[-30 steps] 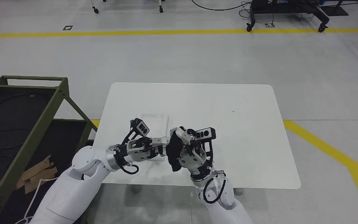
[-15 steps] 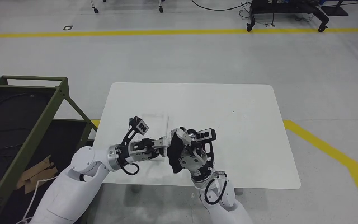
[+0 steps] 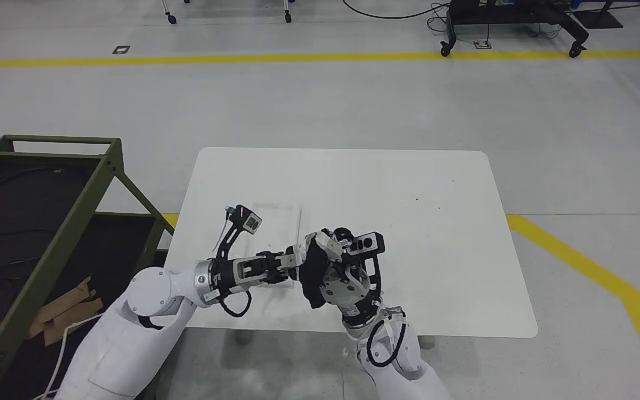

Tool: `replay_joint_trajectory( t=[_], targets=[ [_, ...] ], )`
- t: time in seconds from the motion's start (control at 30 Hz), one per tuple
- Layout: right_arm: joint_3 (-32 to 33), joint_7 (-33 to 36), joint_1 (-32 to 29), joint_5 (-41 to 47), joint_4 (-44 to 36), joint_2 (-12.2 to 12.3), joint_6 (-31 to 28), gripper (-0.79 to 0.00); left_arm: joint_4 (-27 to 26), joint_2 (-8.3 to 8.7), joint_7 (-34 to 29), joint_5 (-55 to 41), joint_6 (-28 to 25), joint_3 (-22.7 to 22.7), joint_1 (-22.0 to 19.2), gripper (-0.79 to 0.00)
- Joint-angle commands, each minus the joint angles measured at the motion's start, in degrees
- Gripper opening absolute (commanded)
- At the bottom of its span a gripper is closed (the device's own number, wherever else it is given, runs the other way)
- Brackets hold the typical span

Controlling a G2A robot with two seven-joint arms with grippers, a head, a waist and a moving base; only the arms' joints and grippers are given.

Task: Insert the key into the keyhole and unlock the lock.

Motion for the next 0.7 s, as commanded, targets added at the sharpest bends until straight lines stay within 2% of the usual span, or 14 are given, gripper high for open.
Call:
replay_joint_trajectory(
  t=[0.0, 0.23, 0.67],
  targets=[
    [-0.2, -0.2, -0.1, 0.7, 0.0, 0.0, 0.4, -0.785, -0.2, -0.02, 0.0, 1.9, -1.4, -0.2, -0.1, -0.785],
    [-0.5, -0.9, -0.3, 2.1, -0.5, 0.0, 0.9, -0.785, -1.0, -0.18, 1.9, 8.7, -7.4, -0.7, 0.5, -0.785],
    [-0.5, -1.1, -0.4, 2.8, -0.8, -0.1, 1.0, -0.785, -1.3, -0.28, 2.6, 9.5, -8.0, -0.7, 0.8, -0.785]
  ],
)
